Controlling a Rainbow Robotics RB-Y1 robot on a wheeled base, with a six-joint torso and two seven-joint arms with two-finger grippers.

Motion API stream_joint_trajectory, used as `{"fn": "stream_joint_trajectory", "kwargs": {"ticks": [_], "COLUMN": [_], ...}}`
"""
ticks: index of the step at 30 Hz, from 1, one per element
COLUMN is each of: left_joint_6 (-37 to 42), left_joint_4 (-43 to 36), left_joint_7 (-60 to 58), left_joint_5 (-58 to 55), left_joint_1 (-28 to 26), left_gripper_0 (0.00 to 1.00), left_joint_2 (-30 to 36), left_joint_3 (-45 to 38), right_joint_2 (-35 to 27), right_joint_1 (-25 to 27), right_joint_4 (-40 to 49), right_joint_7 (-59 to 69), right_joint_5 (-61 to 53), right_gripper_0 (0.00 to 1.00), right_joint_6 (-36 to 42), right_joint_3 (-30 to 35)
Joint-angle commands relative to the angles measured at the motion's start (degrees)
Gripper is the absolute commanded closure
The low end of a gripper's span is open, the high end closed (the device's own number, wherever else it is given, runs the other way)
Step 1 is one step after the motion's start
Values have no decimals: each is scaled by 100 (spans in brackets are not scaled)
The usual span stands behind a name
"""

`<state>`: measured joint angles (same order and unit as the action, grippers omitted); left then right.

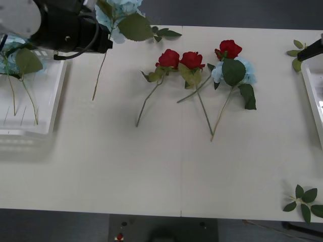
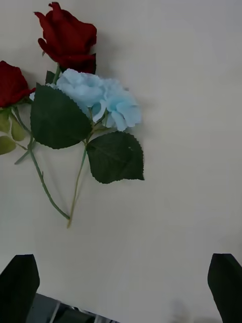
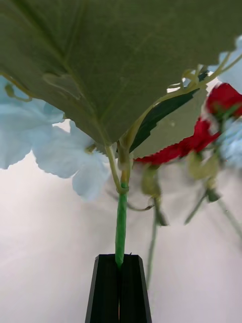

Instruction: Put the red flowers into the right box and the blue flowers into the left box

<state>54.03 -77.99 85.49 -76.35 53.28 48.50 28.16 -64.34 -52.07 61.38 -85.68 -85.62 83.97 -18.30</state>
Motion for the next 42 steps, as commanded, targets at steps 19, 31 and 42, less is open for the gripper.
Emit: {"fn": "stream_joint_trajectory", "kwargs": {"ticks": [19,31,42], "left_joint_6": [1127,3192,1549], "left_joint_4": [-1430,-709,-824], "left_joint_7": [2103,2876,2753], "left_joint_5": [-2472,-776,912], "left_joint_1": [-3069,-3412,-3913], "left_gripper_0": [100,100,100], "left_joint_2": [239,643,687], "left_joint_3": [-5066,-6613,-6130], "right_joint_2": [818,1565,2444], "right_joint_1": [909,900,892], "right_joint_4": [2088,1912,1332], "right_joint_7": [3593,4771,5070], "right_joint_5": [1399,2726,4185], "right_gripper_0": [2,2,2], "right_joint_6": [-2077,-2912,-3035], "right_joint_3": [-666,-1598,-1712]}}
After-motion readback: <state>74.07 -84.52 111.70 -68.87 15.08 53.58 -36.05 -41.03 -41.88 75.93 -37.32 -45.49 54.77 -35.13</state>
